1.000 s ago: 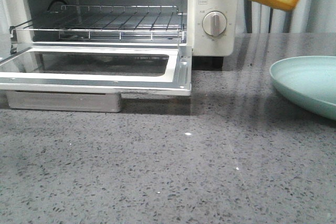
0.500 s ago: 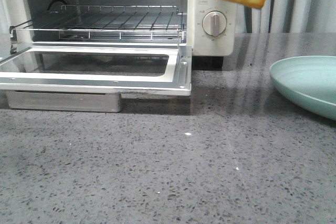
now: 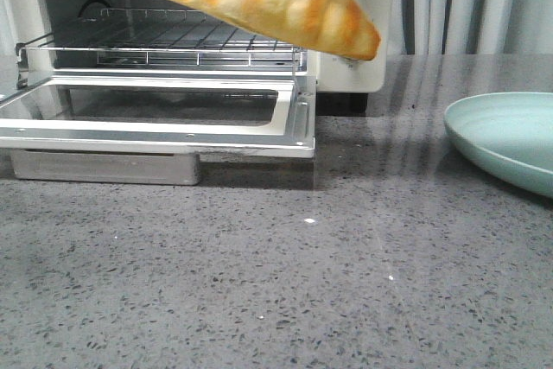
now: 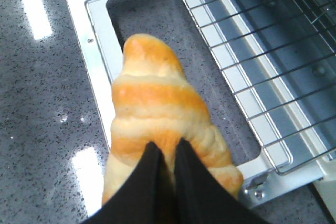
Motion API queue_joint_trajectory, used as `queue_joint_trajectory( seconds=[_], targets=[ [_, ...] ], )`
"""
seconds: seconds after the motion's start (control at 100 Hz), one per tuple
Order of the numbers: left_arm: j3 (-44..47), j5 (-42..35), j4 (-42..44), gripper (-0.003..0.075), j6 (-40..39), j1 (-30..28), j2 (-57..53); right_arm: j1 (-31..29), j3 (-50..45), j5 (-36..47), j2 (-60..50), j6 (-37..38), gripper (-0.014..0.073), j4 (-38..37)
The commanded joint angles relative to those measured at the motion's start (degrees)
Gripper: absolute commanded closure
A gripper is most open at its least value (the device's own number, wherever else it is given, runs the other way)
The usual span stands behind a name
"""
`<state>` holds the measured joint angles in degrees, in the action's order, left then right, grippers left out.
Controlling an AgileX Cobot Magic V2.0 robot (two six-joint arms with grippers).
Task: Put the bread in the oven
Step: 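Carry the croissant with the right gripper into the open oven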
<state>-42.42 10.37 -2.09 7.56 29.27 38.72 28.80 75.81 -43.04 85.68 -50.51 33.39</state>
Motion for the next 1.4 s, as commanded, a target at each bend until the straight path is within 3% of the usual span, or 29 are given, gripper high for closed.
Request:
queue_joint_trajectory(
  seconds=[0.0,0.38,1.39],
  targets=[
    [-2.17,-5.03,-0.17,0.0740,-0.13,-0.16,-0.17,0.41,3.69,3.49,-1.00,-0.99,0.0651,1.16],
    [-2.17,-5.96,-0.17,0.0740,-0.13,-0.16,-0.17,0.49,13.32,1.61,4.22,-0.99,0.0651,0.07],
    [-2.17,-6.06,-0.07,0.0740,-0.13,-0.16,-0.17,0.49,24.24,5.21,13.51,-0.99,0.0651,-3.04]
  ],
)
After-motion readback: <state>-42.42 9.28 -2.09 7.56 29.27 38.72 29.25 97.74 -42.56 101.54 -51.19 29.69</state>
